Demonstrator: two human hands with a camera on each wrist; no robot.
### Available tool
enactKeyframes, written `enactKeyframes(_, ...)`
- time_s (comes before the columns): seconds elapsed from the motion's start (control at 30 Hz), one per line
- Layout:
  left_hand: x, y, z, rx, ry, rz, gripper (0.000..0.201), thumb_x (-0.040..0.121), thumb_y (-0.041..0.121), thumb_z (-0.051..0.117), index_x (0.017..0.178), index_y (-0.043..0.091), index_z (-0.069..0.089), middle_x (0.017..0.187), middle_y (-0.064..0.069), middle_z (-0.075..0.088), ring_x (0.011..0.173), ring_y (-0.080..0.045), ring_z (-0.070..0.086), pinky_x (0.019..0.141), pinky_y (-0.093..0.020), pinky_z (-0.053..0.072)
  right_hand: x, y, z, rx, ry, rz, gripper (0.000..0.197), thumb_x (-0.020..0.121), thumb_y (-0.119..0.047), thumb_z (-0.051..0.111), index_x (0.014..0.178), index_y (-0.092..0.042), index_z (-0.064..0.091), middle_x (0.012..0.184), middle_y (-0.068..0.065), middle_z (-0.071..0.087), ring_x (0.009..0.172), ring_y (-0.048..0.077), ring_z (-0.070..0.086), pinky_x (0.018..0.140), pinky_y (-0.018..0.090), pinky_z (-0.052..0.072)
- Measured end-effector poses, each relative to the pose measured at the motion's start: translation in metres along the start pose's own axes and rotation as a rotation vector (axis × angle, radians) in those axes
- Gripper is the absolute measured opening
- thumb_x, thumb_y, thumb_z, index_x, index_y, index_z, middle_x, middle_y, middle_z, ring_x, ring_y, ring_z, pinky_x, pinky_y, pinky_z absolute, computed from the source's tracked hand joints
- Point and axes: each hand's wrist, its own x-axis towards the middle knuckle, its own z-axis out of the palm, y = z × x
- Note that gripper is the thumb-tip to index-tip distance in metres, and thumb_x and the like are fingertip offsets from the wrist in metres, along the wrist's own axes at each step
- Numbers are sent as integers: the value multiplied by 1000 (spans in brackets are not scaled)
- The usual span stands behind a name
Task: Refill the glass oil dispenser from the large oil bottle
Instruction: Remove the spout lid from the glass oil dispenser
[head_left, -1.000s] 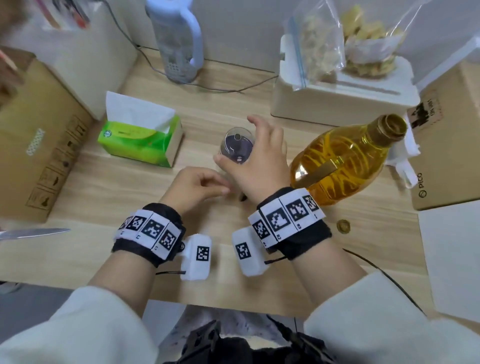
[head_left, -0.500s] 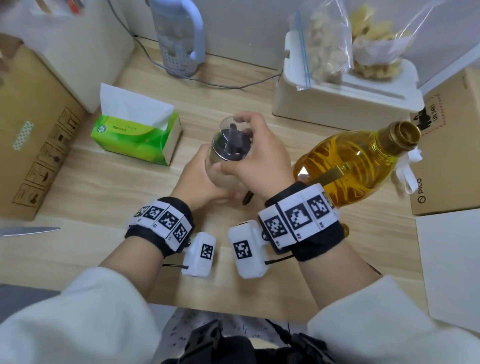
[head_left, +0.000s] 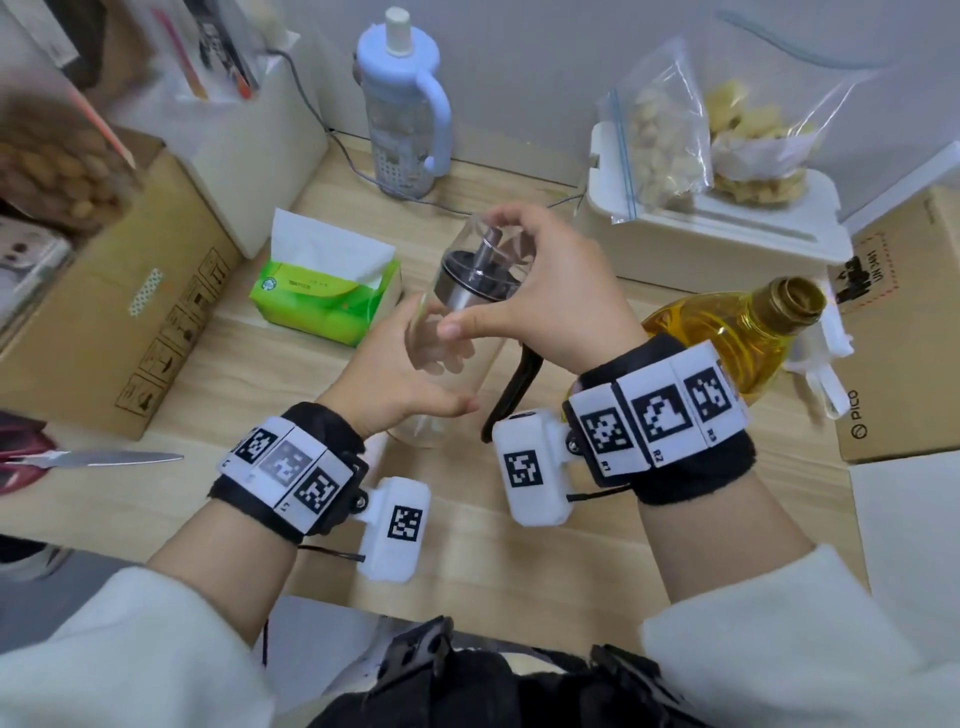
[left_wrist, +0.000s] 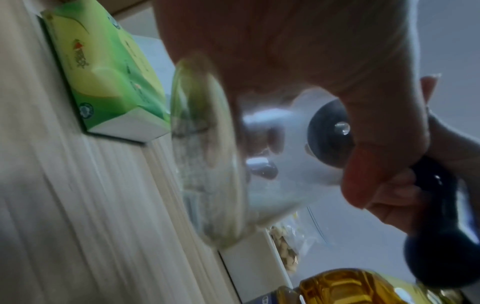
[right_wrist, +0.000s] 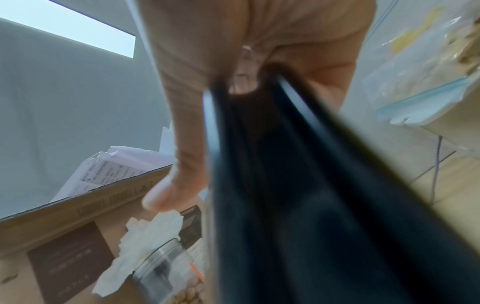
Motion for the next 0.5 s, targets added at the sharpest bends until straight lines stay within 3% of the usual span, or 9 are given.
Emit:
enactKeyframes(0.13,-2,1,-8,3,-12,2,78,36,24,80,100,-3,45,81,1,62,69,-6,59,65,-21,46,2,-7,3,-8,-11,-35,89,44,-43,87,123,-25,50,96,-11,54,101,11,54,85,25,41)
enactKeyframes(0.23,-3,4,-7,-21,2,16,61,35,22,79,84,16,44,81,0,62,68,-5,60,65,-21,46,3,-9,0,-16,-27,-71,92,44,-40,88,125,-23,48,98,-14,50,98,7,50,86,23,39)
enactKeyframes(0.33,-3,7,-4,-37,6,38,58,35,20,78,81,24,42,81,-1,62,68,-5,59,64,-21,46,3,-9,-3,-36,-39,-103,93,44,-39,87,127,-23,48,100,-15,48,96,4,47,84,20,37)
enactKeyframes(0.4,-3,7,-3,-42,-13,32,59,35,20,79,84,19,44,80,-2,61,68,-5,59,64,-21,46,4,-8,-5,-46,-42,-112,92,44,-39,88,126,-23,48,99,-14,49,96,3,47,82,19,35)
enactKeyframes(0.5,-1,7,-2,-41,-43,22,71,37,19,79,96,0,45,80,-2,61,68,-4,58,63,-18,46,4,-6,-8,-47,-43,-117,92,44,-38,88,126,-22,49,100,-14,50,95,4,48,84,20,37)
